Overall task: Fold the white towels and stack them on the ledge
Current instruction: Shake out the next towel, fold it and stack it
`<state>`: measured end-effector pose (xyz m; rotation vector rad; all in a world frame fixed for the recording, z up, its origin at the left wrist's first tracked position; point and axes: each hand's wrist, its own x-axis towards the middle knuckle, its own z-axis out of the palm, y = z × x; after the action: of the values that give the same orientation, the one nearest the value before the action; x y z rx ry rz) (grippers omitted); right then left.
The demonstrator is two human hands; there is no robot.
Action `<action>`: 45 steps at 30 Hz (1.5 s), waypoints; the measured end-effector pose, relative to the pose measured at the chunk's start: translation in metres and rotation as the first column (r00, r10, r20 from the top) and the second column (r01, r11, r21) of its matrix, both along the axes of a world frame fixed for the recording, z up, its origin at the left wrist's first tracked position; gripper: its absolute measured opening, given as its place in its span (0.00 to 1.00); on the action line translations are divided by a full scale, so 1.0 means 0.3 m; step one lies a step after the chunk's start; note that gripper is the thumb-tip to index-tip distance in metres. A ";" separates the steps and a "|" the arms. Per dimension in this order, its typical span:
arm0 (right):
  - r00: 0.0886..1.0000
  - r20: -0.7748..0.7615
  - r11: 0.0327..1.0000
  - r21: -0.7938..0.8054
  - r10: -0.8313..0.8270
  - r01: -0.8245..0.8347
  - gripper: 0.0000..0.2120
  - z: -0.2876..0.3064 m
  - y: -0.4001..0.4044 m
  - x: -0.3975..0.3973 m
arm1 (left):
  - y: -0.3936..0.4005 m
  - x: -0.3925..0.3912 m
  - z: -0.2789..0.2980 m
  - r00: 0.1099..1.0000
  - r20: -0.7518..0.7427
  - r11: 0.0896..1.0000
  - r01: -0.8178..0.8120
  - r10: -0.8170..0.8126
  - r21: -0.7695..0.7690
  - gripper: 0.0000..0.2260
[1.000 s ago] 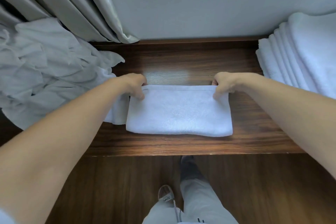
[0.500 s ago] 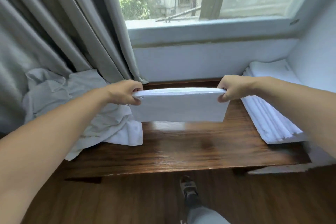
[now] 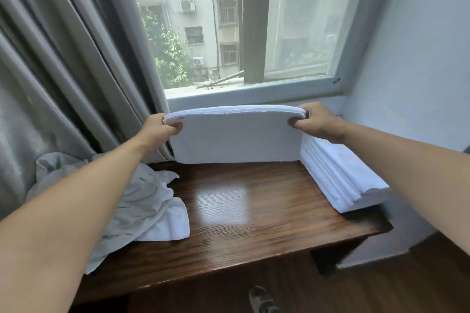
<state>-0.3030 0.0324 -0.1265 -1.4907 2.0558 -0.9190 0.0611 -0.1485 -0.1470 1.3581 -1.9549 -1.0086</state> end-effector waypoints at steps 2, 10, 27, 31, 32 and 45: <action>0.992 0.118 0.997 -0.053 -0.046 0.053 0.06 -0.010 0.051 -0.036 | 0.016 -0.083 -0.016 0.999 0.040 0.999 0.035 -0.035 -0.013 0.10; 0.908 0.168 0.893 -0.186 -0.383 0.411 0.05 -0.109 0.275 -0.241 | 0.021 -0.594 -0.126 0.987 -0.136 0.996 0.087 -0.084 0.016 0.15; 0.154 0.610 0.340 0.202 -0.777 0.918 0.10 -0.610 0.433 -0.596 | -0.079 -1.757 -0.323 0.725 0.402 0.778 0.627 -0.560 -0.048 0.13; 0.054 0.713 0.347 0.273 -0.699 0.897 0.10 -0.643 0.397 -0.647 | -0.090 -1.926 -0.382 0.694 0.491 0.733 0.663 -0.526 -0.153 0.19; 0.046 0.701 0.347 0.294 -0.712 0.891 0.11 -0.654 0.392 -0.645 | -0.083 -1.947 -0.410 0.642 0.576 0.698 0.697 -0.506 -0.165 0.20; 0.334 0.294 0.288 -0.191 -0.895 0.938 0.16 -0.580 0.375 -0.542 | 0.027 -1.924 -0.553 0.595 0.744 0.220 0.804 -0.304 -0.553 0.11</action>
<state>-0.4655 0.1450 -0.3005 -0.0645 2.7179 -1.7903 -0.5160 -0.1403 -0.3129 0.1680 -2.8510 0.3173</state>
